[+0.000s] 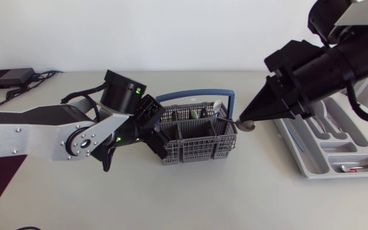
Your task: Sort the cutlery from the basket into the organizer compartments.
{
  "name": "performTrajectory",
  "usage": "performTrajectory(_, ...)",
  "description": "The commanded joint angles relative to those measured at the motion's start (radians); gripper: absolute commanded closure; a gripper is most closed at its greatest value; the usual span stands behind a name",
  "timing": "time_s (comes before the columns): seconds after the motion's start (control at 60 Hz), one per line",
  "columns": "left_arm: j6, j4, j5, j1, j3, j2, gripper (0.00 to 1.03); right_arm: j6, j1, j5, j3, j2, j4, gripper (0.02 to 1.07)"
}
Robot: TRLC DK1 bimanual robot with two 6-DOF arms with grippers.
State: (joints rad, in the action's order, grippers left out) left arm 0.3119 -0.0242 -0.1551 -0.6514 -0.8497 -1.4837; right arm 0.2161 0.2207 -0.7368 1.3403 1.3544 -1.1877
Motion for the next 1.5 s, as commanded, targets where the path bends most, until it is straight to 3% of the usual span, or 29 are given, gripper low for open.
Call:
performTrajectory(0.0, 0.01, -0.011, -0.001, -0.01, -0.012, 0.025, 0.35, -0.061, -0.046, 0.002, -0.036, -0.018, -0.056, 1.01)
performTrajectory(0.067, 0.01, -0.016, -0.001, -0.011, -0.014, 0.03, 0.35, -0.084, -0.086, 0.031, -0.047, -0.031, -0.09, 1.01)
performTrajectory(0.217, 0.009, -0.022, -0.006, -0.021, -0.017, 0.033, 0.35, -0.075, -0.17, 0.217, -0.095, -0.049, -0.098, 1.01)
performTrajectory(0.383, 0.009, -0.026, -0.009, -0.027, -0.017, 0.036, 0.35, -0.077, -0.282, 0.28, -0.147, -0.061, -0.078, 1.01)
performTrajectory(0.6, 0.01, -0.031, -0.009, -0.027, -0.018, 0.043, 0.35, -0.067, -0.439, 0.332, -0.196, -0.077, -0.016, 1.01)
performTrajectory(0.933, 0.015, -0.048, -0.009, -0.027, -0.029, 0.063, 0.35, -0.046, -0.635, 0.557, -0.239, -0.072, 0.165, 1.01)
performTrajectory(1.483, 0.023, -0.051, -0.008, -0.048, -0.035, 0.071, 0.35, -0.092, -0.946, 0.606, -0.322, 0.066, 0.344, 1.01)
